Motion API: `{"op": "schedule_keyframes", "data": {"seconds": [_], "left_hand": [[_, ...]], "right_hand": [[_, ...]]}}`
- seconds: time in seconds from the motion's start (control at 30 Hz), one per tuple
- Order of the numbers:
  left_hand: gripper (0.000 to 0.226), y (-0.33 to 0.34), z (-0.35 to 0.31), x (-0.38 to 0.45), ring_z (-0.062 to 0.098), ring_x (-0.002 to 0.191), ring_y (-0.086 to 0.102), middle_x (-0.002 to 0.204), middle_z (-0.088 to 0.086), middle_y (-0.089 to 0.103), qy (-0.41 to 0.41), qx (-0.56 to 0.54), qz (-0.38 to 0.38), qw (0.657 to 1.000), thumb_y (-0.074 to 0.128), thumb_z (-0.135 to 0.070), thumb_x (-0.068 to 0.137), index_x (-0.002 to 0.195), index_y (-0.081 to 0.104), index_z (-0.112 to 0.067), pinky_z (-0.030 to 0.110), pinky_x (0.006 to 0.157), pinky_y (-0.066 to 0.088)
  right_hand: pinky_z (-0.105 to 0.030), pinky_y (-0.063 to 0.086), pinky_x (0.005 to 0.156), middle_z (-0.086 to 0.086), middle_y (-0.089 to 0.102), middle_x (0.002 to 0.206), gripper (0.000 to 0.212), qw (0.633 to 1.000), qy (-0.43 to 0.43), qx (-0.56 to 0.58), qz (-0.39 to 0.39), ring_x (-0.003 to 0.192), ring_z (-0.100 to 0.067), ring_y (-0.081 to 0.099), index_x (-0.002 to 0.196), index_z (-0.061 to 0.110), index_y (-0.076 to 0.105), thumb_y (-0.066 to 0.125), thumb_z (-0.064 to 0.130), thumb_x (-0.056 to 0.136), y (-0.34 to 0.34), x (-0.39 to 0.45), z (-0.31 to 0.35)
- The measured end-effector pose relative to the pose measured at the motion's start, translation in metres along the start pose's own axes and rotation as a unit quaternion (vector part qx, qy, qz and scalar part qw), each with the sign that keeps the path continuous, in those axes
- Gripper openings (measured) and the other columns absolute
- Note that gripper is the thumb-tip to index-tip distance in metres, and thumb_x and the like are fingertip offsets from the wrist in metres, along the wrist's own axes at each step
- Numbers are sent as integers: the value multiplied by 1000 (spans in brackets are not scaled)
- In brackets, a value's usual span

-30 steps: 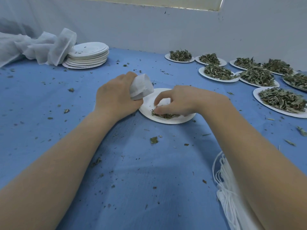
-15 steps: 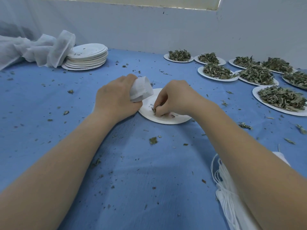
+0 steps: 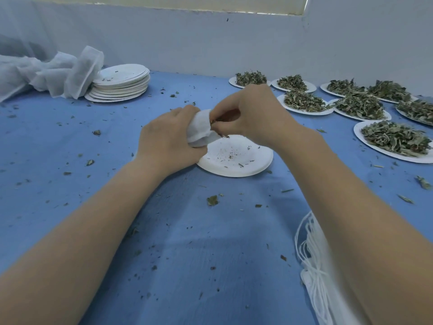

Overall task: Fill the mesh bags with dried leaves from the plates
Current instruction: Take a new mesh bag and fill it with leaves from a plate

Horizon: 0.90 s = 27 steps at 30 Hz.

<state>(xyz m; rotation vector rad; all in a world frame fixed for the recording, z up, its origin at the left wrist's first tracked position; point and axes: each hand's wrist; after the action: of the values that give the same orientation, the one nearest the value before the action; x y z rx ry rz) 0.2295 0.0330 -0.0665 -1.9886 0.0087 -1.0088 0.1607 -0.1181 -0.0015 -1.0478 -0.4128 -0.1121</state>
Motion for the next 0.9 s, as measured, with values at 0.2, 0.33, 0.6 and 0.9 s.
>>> {"op": "schedule_keyframes", "data": {"seconds": [0.2, 0.33, 0.6, 0.9], "left_hand": [[39, -4, -8, 1, 15, 76, 54, 76, -11, 58, -48, -127, 5, 991, 63, -42, 59, 94, 56, -28, 29, 64, 42], [34, -6, -8, 3, 9, 69, 51, 69, -15, 54, -56, -154, 18, 986, 73, -37, 62, 82, 46, -37, 15, 59, 35], [31, -10, -8, 4, -11, 62, 48, 59, -22, 51, -86, -199, -5, 976, 73, -39, 58, 75, 47, -38, 3, 52, 33], [50, -11, 9, 0, 9, 75, 53, 78, -19, 56, -70, -151, 61, 984, 80, -40, 56, 95, 48, -38, 22, 62, 41]], "right_hand": [[-15, 30, 49, 9, 52, 53, 21, 999, -14, 38, 2, 50, -1, 35, 92, 13, 76, 59, 5, 84, 10, 2, 6], [-10, 32, 48, 12, 49, 53, 27, 997, -14, 19, 74, 48, 2, 39, 98, 18, 73, 50, 8, 90, 3, 4, 11], [-13, 48, 78, 4, 72, 86, 18, 997, -22, 62, -46, 80, -3, 63, 91, 16, 75, 66, 7, 78, 0, 5, 18], [-31, 52, 86, 4, 71, 96, 24, 995, 14, 90, 32, 91, -2, 65, 102, 16, 71, 62, 7, 82, -1, 6, 3]]}}
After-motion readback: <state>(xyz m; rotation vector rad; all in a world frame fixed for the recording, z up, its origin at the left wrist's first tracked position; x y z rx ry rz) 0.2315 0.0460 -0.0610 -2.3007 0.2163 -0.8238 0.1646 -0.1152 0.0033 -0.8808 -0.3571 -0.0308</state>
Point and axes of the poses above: each hand's wrist, its own x-axis towards the middle knuckle, its own y-axis out of the palm, z = x × y
